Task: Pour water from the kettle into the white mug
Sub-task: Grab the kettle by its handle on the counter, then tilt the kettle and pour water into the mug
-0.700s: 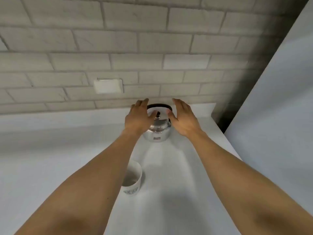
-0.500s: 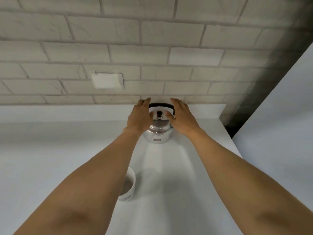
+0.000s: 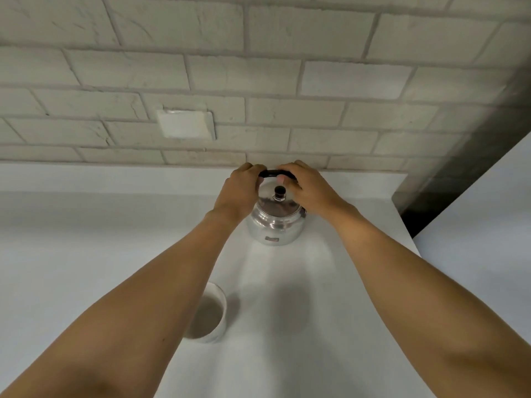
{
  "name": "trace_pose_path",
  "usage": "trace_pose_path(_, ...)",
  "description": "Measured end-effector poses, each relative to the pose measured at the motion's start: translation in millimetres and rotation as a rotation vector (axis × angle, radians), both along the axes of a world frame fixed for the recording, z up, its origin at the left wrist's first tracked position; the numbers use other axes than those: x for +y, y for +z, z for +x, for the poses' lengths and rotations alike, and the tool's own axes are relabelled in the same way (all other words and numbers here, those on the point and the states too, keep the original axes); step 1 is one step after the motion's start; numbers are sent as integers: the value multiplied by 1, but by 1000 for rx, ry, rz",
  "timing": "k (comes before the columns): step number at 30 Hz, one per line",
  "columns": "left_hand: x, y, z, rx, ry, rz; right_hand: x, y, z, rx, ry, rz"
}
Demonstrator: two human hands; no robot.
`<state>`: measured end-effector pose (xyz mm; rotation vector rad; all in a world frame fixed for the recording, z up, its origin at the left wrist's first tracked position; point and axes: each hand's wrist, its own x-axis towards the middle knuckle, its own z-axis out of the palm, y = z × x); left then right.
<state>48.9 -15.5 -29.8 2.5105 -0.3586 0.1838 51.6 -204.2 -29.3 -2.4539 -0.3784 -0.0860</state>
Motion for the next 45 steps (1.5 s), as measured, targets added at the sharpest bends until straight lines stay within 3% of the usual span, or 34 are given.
trace_pose_path(12, 14, 45, -92, -145, -63, -102, 0, 44, -83, -213, -60, 95)
trace_pose_path(22, 8, 11, -222, -353, -36, 80, 4, 74, -162, -300, -49, 54)
trace_pose_path(30, -2, 3, -250, -80, -94, 171, 7, 80, -206, -287, -18, 4)
trace_pose_path(36, -8, -6, -265, 96, -118, -58, 13, 89, -222, -271, 29, -81)
trace_pose_path(45, -8, -9, -283, 147, -78, -325, 41, 111, -228, -220, 153, -280)
